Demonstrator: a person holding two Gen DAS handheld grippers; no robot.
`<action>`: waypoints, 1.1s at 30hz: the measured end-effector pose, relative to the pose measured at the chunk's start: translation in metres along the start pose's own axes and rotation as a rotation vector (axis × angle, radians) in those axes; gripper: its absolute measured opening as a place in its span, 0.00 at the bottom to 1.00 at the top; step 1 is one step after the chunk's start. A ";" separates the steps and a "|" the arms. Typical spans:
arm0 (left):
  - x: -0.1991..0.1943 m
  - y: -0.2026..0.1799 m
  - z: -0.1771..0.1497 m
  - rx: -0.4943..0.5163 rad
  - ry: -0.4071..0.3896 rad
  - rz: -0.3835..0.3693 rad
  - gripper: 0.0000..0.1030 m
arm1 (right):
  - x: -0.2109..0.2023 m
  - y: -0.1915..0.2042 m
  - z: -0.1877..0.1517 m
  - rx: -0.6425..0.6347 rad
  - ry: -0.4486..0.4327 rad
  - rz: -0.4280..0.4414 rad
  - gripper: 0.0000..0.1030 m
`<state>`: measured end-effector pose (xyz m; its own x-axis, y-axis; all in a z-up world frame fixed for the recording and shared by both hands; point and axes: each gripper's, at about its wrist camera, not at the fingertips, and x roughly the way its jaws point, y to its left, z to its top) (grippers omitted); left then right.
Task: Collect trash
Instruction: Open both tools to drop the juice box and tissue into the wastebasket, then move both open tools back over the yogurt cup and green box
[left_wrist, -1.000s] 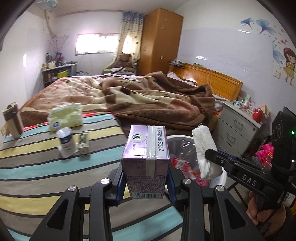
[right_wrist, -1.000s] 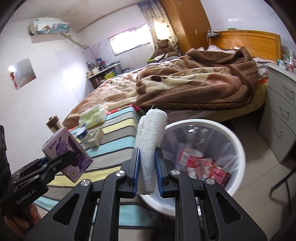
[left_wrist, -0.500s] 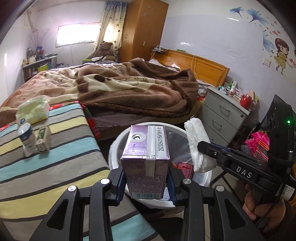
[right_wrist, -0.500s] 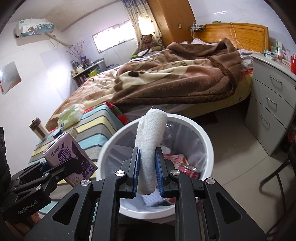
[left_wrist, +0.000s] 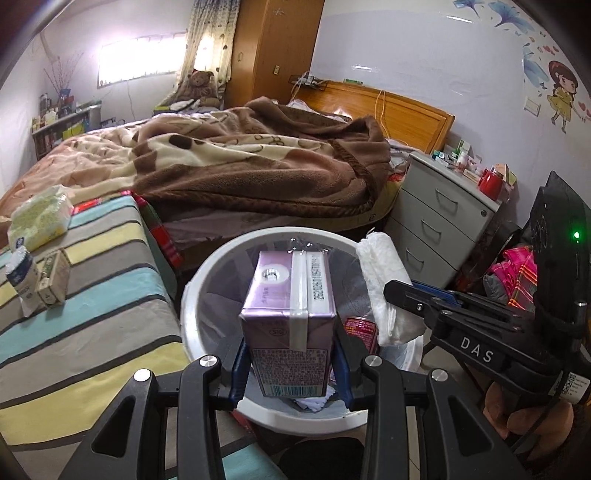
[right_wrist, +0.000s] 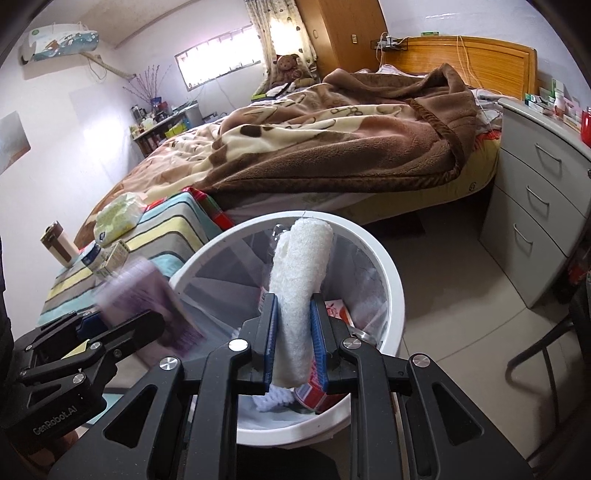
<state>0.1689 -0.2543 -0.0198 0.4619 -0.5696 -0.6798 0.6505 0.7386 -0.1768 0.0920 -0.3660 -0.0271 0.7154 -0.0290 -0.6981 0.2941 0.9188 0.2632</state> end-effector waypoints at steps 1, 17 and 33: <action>0.001 0.000 -0.001 -0.003 0.002 0.001 0.37 | 0.001 0.000 0.001 -0.001 0.004 -0.002 0.18; -0.011 0.015 -0.001 -0.037 -0.021 0.019 0.56 | -0.002 0.006 0.001 -0.002 -0.014 -0.001 0.50; -0.051 0.077 -0.007 -0.133 -0.094 0.106 0.56 | -0.002 0.044 -0.001 -0.040 -0.049 0.061 0.66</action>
<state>0.1911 -0.1661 -0.0032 0.5822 -0.5124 -0.6313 0.5128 0.8340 -0.2039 0.1024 -0.3251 -0.0151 0.7618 0.0087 -0.6478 0.2244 0.9344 0.2765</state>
